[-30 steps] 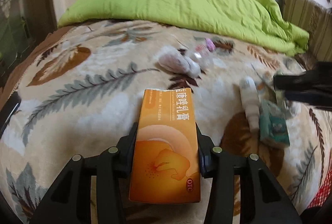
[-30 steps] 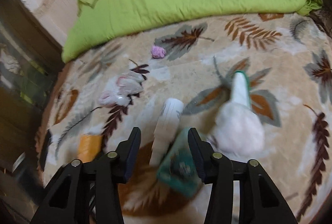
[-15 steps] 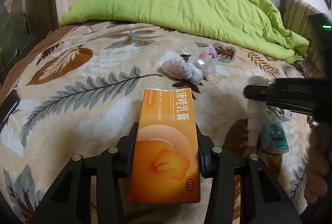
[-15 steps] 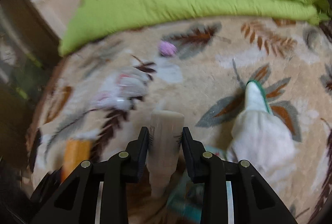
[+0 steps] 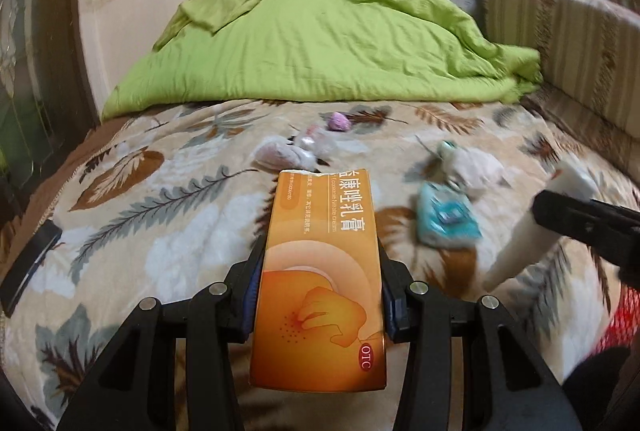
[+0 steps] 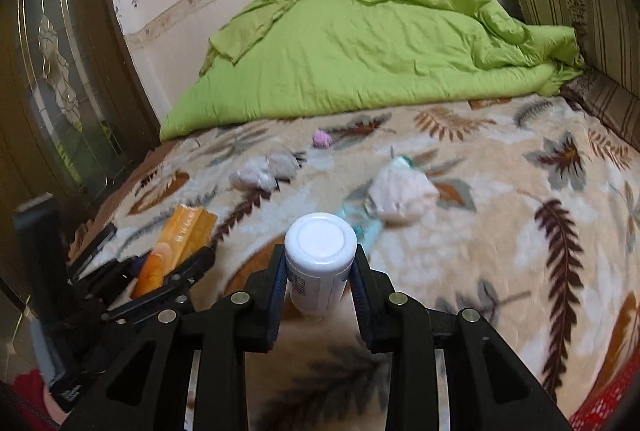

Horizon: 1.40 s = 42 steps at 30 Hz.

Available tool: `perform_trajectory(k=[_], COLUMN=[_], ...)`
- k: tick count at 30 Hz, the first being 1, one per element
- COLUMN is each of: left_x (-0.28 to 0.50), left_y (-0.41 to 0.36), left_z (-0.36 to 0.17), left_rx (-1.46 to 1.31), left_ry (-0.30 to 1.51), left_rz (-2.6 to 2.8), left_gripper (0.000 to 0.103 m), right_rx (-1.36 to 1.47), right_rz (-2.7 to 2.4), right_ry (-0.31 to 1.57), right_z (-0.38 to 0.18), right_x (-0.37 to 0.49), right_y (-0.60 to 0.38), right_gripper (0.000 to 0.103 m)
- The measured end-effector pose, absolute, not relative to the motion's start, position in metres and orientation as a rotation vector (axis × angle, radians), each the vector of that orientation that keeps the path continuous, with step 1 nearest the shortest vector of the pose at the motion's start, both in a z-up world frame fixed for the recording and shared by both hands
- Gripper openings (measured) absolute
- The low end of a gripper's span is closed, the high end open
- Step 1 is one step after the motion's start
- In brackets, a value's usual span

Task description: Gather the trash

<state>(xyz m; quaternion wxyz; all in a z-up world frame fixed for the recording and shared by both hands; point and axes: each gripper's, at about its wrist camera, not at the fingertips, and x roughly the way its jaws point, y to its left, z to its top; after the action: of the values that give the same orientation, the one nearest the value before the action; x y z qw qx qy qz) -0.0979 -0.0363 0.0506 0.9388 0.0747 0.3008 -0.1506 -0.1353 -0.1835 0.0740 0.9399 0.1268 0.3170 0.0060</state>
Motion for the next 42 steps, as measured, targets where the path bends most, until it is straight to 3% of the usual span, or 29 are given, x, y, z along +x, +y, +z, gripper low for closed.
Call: perform_trajectory(k=[42], left_x=[-0.109], left_y=[-0.049], left_z=[0.051], left_rx=[0.234], left_ry=[0.529], left_rz=[-0.286], left_gripper=[0.045], right_rx=[0.324], right_rz=[0.005], right_ry=[0.613], right_z=[0.075], right_x=[-0.151], right_y=[-0.202], right_gripper=[0.033])
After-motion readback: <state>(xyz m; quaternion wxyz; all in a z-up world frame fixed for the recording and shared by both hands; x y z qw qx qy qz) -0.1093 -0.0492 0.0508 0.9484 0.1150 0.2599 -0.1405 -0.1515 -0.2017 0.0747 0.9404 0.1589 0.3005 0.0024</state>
